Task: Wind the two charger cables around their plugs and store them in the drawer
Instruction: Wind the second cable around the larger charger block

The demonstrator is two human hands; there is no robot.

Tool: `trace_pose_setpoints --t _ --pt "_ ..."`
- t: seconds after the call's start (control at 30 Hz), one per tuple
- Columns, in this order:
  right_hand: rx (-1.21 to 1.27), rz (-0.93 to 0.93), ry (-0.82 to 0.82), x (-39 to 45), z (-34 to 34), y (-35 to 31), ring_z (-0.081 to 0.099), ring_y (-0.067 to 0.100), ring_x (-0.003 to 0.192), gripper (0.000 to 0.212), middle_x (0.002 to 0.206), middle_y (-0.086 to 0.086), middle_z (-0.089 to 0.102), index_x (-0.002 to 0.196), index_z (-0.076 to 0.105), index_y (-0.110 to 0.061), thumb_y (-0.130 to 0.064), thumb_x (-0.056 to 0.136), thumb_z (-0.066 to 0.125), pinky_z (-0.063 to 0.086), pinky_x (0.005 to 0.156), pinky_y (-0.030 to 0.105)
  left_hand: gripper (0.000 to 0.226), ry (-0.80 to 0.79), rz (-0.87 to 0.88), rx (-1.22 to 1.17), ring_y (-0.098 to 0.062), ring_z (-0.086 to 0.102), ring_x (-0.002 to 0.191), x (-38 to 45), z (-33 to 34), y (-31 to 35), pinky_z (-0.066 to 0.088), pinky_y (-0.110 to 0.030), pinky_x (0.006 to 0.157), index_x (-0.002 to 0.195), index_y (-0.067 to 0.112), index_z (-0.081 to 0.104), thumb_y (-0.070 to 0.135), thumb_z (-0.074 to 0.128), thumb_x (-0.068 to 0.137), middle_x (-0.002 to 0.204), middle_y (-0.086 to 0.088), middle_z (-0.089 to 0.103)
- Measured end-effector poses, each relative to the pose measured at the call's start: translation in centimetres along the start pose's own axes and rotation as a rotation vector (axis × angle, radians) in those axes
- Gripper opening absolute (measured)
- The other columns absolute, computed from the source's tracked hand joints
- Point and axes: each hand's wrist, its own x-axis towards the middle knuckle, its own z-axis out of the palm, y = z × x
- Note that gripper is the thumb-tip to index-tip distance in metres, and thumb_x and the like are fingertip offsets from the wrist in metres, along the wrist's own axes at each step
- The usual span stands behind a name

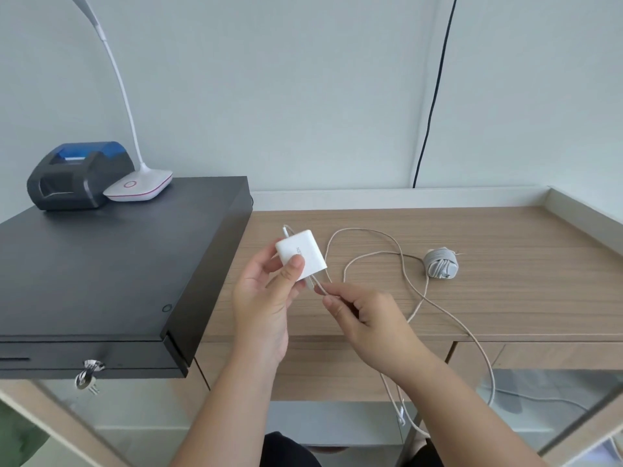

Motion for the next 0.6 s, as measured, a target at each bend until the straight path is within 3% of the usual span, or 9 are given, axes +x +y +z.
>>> trace_pose_setpoints --t 0.2,0.4,0.5,0.6 --pt "-0.092 0.012 -0.086 0.0 -0.3 -0.3 0.041 0.015 0.055 0.019 0.053 0.002 0.048 0.092 0.068 -0.015 -0.024 0.097 0.053 0.032 0.052 0.022 0.052 0.01 0.052 0.144 -0.015 0.07 0.092 -0.2 -0.2 -1.0 0.055 -0.025 0.068 0.12 0.012 0.065 0.021 0.08 0.071 0.098 0.002 0.075" --pt "-0.041 0.052 -0.128 0.6 -2.3 -1.3 0.038 0.006 0.047 0.024 0.046 -0.012 0.044 0.067 0.062 -0.031 -0.031 0.091 0.062 0.031 0.049 0.016 0.049 -0.044 0.201 0.426 -0.016 0.069 0.1 -0.8 -1.3 -1.5 0.055 -0.025 0.076 0.119 0.029 0.063 0.022 0.081 0.074 0.107 -0.002 0.073" --pt "0.067 0.061 -0.179 1.4 -3.9 -2.0 0.031 0.005 0.047 0.023 0.05 -0.009 0.038 0.075 0.068 -0.013 -0.029 0.09 0.064 0.028 0.048 0.019 0.047 -0.093 0.244 0.495 -0.015 0.069 0.1 -1.1 -1.7 -1.4 0.056 -0.024 0.073 0.118 0.034 0.06 0.026 0.077 0.075 0.109 -0.004 0.071" --pt "0.236 0.058 -0.181 2.2 -5.1 -2.8 0.031 0.007 0.048 0.02 0.053 -0.001 0.041 0.08 0.072 -0.01 -0.022 0.093 0.061 0.027 0.047 0.018 0.046 -0.168 0.298 0.573 -0.01 0.067 0.1 -1.5 -2.1 -1.1 0.055 -0.018 0.071 0.121 0.033 0.058 0.021 0.071 0.078 0.109 -0.003 0.066"
